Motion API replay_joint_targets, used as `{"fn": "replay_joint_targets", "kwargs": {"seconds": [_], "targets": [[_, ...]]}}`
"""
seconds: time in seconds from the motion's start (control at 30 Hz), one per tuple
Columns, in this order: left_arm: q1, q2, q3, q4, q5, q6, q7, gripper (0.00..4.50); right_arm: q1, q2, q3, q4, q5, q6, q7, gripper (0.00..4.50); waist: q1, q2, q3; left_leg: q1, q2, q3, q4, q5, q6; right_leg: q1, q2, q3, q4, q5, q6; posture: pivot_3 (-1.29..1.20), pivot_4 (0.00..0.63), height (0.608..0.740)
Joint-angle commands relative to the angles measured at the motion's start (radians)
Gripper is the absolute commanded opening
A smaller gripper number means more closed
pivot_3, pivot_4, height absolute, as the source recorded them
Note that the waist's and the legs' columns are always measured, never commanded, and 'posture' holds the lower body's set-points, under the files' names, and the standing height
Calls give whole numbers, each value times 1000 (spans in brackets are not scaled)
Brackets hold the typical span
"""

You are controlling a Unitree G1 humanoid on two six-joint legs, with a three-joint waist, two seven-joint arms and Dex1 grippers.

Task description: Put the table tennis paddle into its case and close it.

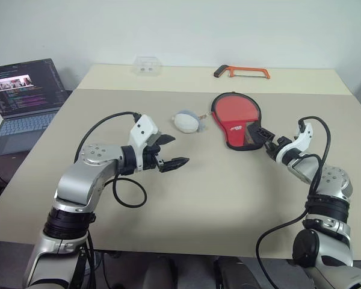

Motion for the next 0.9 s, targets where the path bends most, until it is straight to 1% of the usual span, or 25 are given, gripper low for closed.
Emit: {"fn": "replay_joint_targets", "kwargs": {"seconds": [0.03,0.27,0.57,0.9], "targets": [[4,13,11,-51,-13,1,16,4451,21,-18,-11,-73,30,25,-13,4500,0,0,0,0,0,0,0,0,0,0,0,0,0,0,0,0,150,740],[8,15,-13,-48,-5,-7,27,4451,34,14,-10,-89,49,34,-51,4500,-6,0,0,1,0,0,0,0,0,0,0,0,0,0,0,0,150,740],[16,17,-31,-41,6,-17,44,4451,-38,76,23,13,51,-11,-16,4500,-15,-1,0,2,0,0,-1,0,0,0,1,1,0,0,0,0,150,740],[34,21,-31,-75,-3,1,69,4451,-95,98,52,137,13,-97,18,4500,-19,-1,0,3,1,0,-2,0,0,0,1,1,0,0,0,0,150,740]]}}
